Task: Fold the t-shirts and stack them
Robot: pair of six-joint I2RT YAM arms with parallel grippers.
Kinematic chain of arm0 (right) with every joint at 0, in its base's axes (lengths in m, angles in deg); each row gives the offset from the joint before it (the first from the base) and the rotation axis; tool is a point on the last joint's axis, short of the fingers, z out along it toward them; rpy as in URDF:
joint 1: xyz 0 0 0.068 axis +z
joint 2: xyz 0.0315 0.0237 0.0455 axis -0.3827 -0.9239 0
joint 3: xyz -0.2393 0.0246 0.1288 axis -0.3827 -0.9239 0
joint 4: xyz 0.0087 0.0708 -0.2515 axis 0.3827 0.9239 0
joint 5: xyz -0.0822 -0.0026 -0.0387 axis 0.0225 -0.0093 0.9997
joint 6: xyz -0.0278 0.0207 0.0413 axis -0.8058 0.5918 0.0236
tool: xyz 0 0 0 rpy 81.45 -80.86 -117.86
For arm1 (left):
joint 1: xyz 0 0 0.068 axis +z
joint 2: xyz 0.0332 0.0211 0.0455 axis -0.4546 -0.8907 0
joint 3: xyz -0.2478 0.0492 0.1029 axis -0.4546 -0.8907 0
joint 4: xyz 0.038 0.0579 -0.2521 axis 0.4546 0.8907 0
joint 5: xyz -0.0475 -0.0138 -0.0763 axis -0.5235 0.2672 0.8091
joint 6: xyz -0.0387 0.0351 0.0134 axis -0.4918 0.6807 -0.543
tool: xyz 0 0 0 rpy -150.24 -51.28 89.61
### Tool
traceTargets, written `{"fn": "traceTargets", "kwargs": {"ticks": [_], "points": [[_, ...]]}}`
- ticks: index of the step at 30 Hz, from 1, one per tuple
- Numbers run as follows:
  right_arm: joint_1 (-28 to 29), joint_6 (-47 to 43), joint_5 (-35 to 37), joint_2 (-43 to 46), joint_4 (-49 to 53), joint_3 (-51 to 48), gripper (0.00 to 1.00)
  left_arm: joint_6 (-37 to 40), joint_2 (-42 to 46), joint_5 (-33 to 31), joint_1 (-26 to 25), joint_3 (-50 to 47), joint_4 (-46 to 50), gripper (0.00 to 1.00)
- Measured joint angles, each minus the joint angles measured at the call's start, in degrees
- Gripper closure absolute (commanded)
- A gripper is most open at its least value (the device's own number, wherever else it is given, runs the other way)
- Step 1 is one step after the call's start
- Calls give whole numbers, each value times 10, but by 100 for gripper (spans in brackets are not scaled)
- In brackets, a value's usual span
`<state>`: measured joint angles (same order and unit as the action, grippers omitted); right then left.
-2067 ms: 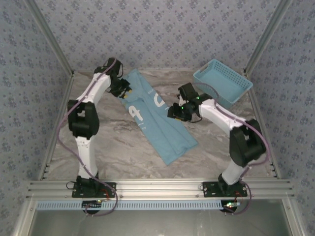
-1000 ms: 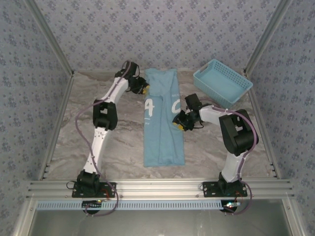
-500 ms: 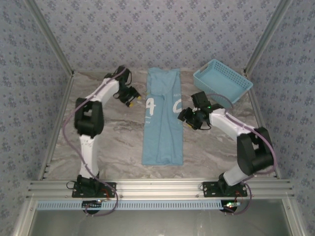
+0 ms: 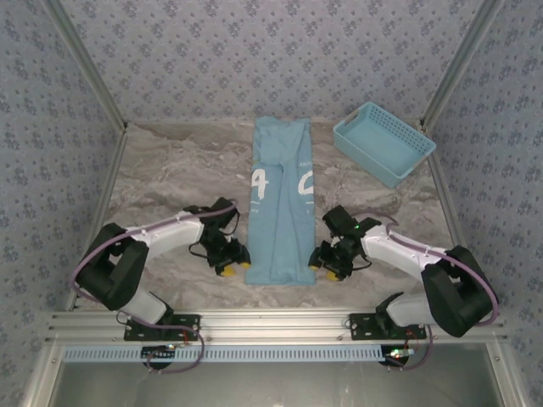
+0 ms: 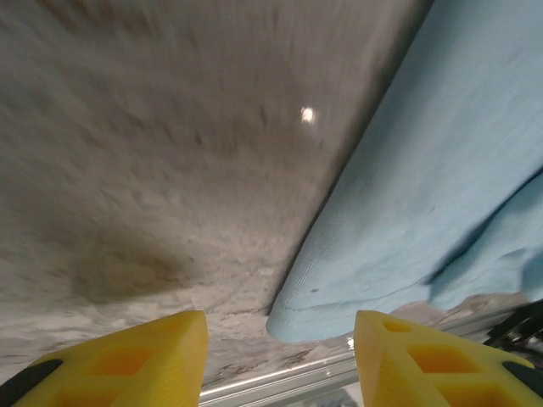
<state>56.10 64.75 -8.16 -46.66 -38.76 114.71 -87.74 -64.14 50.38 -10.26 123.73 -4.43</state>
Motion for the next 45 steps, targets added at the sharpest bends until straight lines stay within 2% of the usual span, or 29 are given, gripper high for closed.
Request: {"fn": "traceTargets", "kwargs": {"ticks": [4,8,15,27,37,45], "points": [[31,30,-2,-3,-31,-15,46,-22,0,3,-35,-18,-29,52],[48,64,14,2,-43,-23,48,-40,-3,7,-41,-28,-59,55],[64,106,38,2,-43,-23,56,-61,-30,7,-46,-13,-46,70],[91,122,58,-14,-28,2,55,-66,-59,15,-59,17,-44,78],[104,122,22,-41,-52,23,59,-54,-68,12,-64,26,-90,99],[104,115,23,-34,-13,23,59,-42,-62,8,-64,26,-76,100]]}}
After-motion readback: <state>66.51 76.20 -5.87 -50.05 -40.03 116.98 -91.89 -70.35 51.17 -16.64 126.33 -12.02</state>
